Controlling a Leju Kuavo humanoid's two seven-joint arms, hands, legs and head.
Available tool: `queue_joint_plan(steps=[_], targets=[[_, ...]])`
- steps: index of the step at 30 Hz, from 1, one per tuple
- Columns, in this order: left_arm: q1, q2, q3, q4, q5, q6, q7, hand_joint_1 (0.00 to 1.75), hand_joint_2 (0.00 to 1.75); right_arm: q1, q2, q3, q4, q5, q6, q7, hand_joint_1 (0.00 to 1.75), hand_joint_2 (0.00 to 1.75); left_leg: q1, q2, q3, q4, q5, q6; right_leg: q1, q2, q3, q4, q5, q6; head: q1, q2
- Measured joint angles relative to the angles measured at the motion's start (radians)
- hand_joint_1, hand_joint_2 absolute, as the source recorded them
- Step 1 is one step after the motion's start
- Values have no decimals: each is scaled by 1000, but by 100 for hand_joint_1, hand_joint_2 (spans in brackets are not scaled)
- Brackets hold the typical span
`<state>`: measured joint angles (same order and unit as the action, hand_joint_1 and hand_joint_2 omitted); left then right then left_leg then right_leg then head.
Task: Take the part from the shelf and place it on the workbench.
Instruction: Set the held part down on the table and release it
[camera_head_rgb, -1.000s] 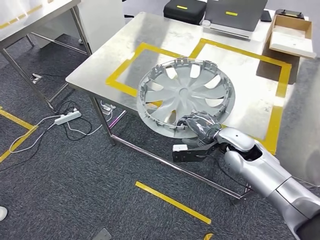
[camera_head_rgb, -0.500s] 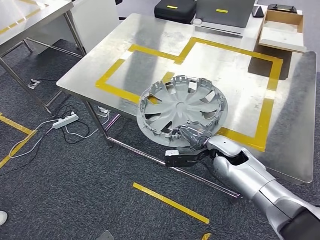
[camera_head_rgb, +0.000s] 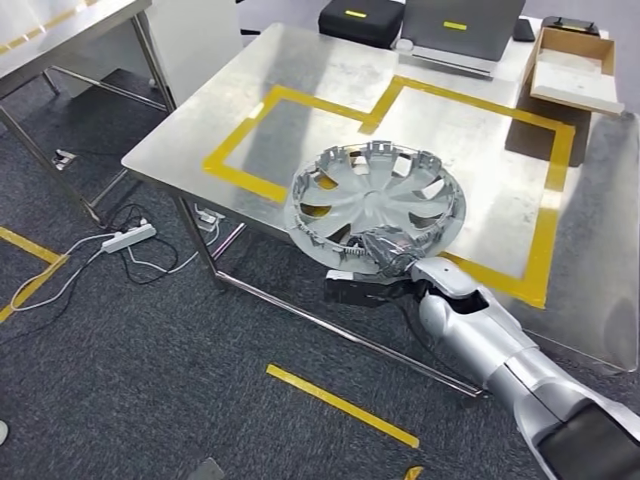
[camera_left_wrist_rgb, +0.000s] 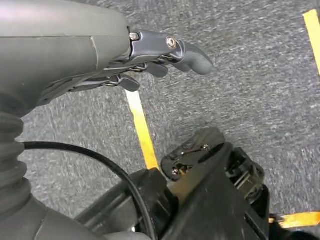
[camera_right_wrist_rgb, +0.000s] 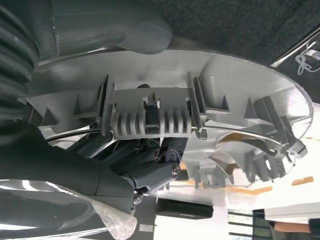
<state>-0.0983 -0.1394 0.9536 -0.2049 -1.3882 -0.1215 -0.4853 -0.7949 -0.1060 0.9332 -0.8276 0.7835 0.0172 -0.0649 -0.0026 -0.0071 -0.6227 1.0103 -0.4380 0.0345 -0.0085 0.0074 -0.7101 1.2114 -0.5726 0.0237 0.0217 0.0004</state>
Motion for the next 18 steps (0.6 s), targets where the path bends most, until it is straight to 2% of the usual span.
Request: queue_joint_plan(steps=[1,2,3,4,5,7,8,11,12,14,16,17,18], targets=[[-1,-1,-1,0,0,0,0,0,175,-1,1,-2,7,0,0,1,175,175,0,0,0,1,-1,1,0,0,-32,62,-19,2,0,0],[-1,-2,-2,0,0,-1,0,0,175,-2,2,-3,13,0,0,1,175,175,0,0,1,1,-1,1,-1,0,-51,96,-22,4,0,0],[-1,-3,-3,0,0,-1,0,0,175,-4,4,-5,20,0,0,1,175,175,0,0,1,2,-2,1,-2,-1,-52,89,-5,6,0,0],[-1,-4,-4,0,0,-1,0,0,175,-8,6,-7,29,0,0,2,175,175,1,-1,1,4,-3,0,-3,-2,-32,42,28,7,0,0],[-2,-5,-4,0,0,-2,1,0,175,-13,9,-11,40,0,0,4,175,175,2,-1,1,7,-6,-2,-3,-4,0,-28,65,7,0,0],[-3,-6,-6,0,0,-2,3,0,175,-28,17,-22,69,2,-3,11,175,175,-1,-2,-3,15,-11,-10,-2,-8,61,-146,104,5,0,0],[-4,-6,-6,0,0,-2,4,0,175,-34,22,-27,86,7,-6,18,175,175,-2,-1,-5,18,-12,-14,-1,-8,76,-173,107,3,0,0],[-5,-5,-7,0,0,0,7,0,175,-43,34,-46,137,20,-16,56,175,175,-3,-1,-7,23,-17,-24,-2,-6,83,-181,104,-10,-1,0],[-6,-5,-7,0,0,2,8,0,175,-45,38,-55,151,21,-20,70,175,175,-2,-1,-12,37,-28,-29,-3,-6,85,-182,104,-16,-3,0],[-6,-5,-8,0,2,4,10,0,175,-52,47,-74,179,24,-27,89,175,175,1,0,-47,122,-78,-39,-5,-7,89,-184,105,-25,-8,0],[-6,-5,-10,0,4,4,12,0,175,-56,53,-91,206,28,-31,103,175,175,4,0,-104,252,-133,-45,-3,-6,91,-184,103,-29,-10,0],[-6,-5,-10,0,6,4,13,0,175,-57,55,-99,219,29,-33,110,175,175,5,0,-123,293,-142,-45,-3,-6,92,-184,102,-30,-10,0],[-6,-6,-11,0,8,4,14,0,175,-56,55,-108,230,30,-36,116,175,175,5,0,-126,298,-132,-44,-3,-6,94,-183,101,-31,-10,0]])
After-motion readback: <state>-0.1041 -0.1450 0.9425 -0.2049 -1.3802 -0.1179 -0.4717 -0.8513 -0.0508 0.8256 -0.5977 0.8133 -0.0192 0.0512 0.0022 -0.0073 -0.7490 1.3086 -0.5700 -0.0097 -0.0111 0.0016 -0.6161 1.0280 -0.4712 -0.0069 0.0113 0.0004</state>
